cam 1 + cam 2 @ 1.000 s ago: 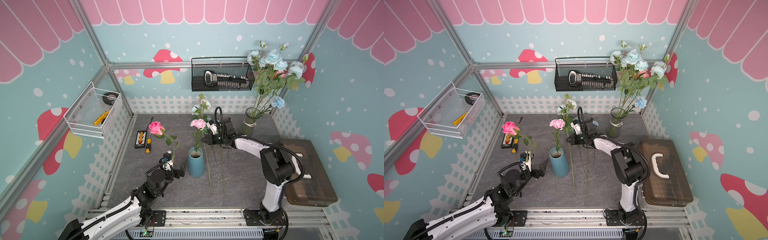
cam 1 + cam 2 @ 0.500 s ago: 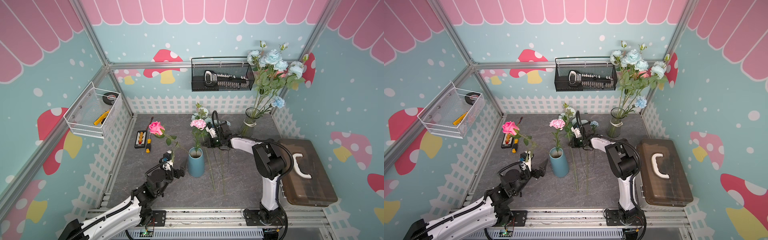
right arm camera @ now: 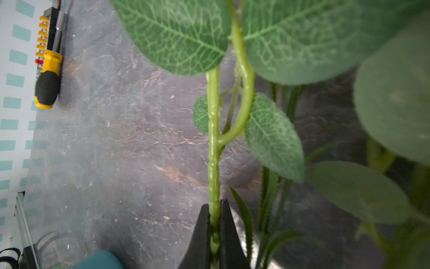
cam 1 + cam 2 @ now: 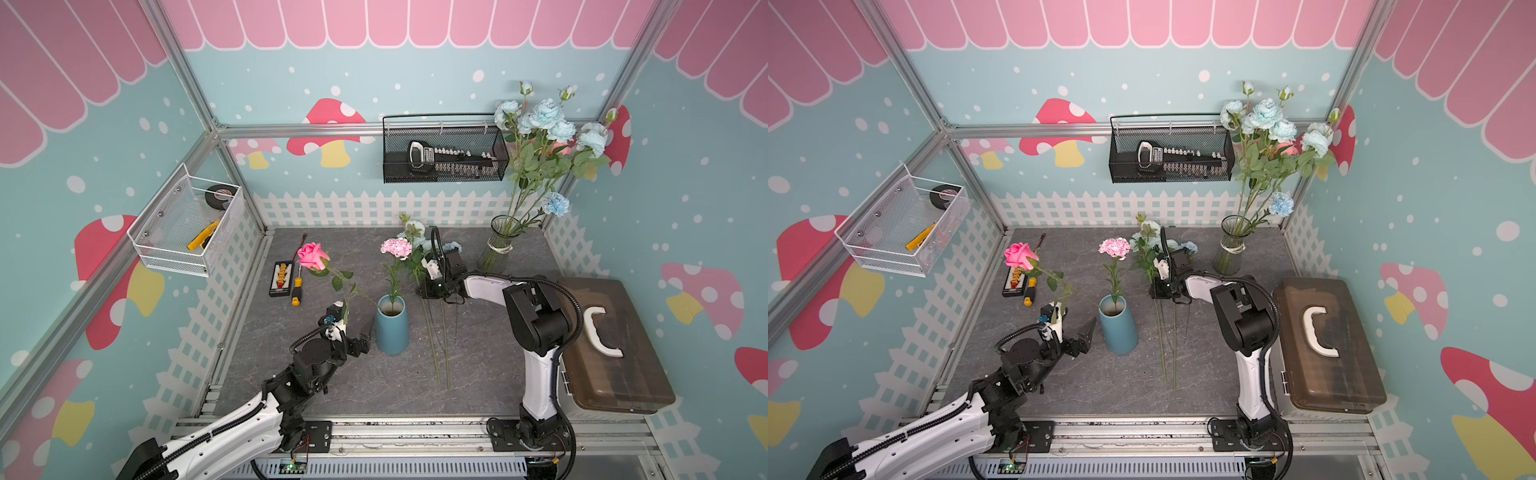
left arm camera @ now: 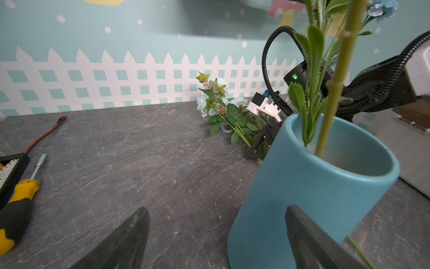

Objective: Pick out blue flowers from the vase
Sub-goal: Place the flower at the center of the board, then pick up the vase from the center of the board.

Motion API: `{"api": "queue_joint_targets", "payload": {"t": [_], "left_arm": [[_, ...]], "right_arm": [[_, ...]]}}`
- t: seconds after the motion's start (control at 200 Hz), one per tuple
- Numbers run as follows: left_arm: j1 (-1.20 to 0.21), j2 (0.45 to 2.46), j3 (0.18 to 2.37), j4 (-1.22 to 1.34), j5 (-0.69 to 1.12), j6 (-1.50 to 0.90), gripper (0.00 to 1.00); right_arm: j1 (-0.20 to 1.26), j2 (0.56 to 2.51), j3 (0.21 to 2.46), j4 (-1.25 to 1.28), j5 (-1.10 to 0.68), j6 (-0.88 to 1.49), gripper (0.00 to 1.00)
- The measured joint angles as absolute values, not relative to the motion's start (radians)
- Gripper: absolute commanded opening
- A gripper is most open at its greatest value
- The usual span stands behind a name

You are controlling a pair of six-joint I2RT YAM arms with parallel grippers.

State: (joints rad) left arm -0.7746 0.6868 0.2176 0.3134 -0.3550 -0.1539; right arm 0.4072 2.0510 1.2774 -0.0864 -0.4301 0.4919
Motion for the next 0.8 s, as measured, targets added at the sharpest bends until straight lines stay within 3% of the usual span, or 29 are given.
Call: {"api": "queue_joint_targets", "payload": {"t": [0.105,0.305,0.605,0.675,0.8], "left_arm": [[-0.775,0.672,0.232,0.280,-0.358,-0.162,0.92],[-0.774,0.643,0.351,0.093,-0.353,-0.257,0.91],[-0.774,0.572,0.520,-0.166,-0.248,-0.406,0.84],[-0.773,0.598,0.571,-0.205,-0.226,-0.423,0.78],[-0.770,0.717,0.681,-0.269,-0.166,-0.454,0.79]], "right_arm": [[0.407,2.048,1.256,-0.059,-0.420,0.485,0.29],[0.408,1.931,1.106,0.051,-0.406,0.474,0.41],[0.408,1.638,0.901,0.260,-0.374,0.449,0.44],[0.408,1.614,0.887,0.284,-0.363,0.442,0.44],[0.408,1.612,0.884,0.300,-0.353,0.437,0.44]]}}
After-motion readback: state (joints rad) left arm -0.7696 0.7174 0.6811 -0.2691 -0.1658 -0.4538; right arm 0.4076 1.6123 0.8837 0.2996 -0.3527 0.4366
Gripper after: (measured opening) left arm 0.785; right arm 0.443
